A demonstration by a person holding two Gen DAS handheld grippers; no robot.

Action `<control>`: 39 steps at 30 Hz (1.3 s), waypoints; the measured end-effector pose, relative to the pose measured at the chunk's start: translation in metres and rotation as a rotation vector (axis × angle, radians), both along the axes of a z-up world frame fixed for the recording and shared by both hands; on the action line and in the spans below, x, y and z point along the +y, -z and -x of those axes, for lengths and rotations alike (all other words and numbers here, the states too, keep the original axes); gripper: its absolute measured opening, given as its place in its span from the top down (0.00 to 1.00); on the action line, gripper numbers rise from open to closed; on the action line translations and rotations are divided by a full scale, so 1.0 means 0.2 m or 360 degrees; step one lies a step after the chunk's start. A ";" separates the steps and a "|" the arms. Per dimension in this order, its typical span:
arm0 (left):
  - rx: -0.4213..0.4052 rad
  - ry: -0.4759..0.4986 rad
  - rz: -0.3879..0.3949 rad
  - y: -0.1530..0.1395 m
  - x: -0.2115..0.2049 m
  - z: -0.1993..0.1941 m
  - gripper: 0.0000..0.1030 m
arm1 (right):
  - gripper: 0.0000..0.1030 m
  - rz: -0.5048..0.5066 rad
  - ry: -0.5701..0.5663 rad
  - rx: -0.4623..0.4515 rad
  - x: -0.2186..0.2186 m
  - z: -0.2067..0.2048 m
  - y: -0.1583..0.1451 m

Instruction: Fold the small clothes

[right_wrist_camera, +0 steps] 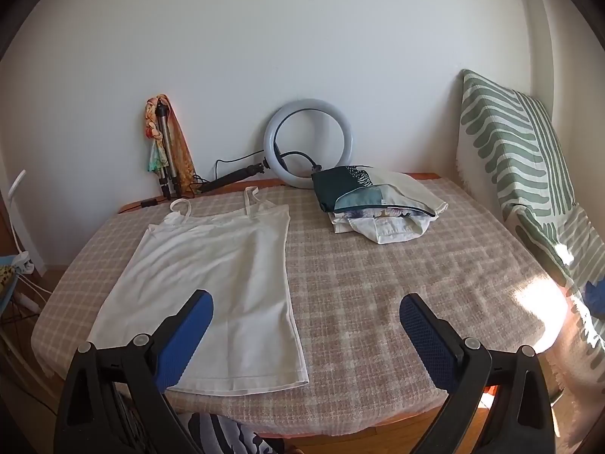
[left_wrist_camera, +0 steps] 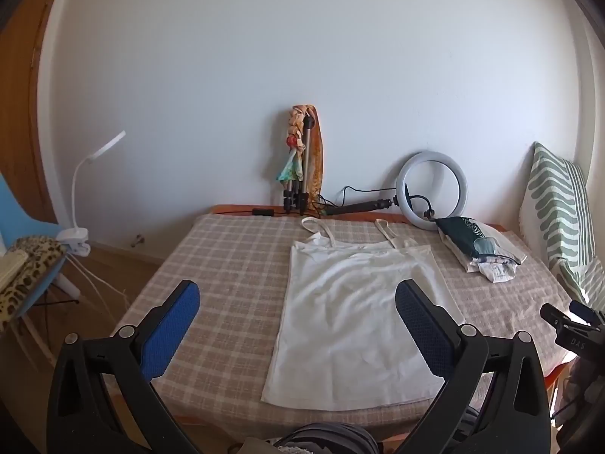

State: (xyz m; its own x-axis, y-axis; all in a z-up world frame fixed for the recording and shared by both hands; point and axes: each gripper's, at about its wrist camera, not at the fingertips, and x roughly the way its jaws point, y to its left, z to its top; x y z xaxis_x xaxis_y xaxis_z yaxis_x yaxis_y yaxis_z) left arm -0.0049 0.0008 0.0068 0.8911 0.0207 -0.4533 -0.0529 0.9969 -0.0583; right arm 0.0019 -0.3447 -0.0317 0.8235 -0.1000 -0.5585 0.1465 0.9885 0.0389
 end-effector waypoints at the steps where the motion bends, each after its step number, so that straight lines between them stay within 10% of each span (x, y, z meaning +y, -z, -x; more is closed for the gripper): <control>1: -0.0001 0.0000 -0.0001 0.00 0.00 0.00 0.00 | 0.03 -0.0002 0.0001 -0.0005 0.00 0.00 0.01; 39: 0.0010 -0.0013 0.0009 0.01 0.02 -0.01 0.00 | 0.03 0.0016 -0.0024 0.0011 0.04 -0.03 0.03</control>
State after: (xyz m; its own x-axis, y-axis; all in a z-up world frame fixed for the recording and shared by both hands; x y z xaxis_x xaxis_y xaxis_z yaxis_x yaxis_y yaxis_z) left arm -0.0025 0.0040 0.0040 0.8879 0.0254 -0.4593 -0.0614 0.9961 -0.0637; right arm 0.0071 -0.3374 -0.0382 0.8211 -0.0935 -0.5631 0.1320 0.9908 0.0280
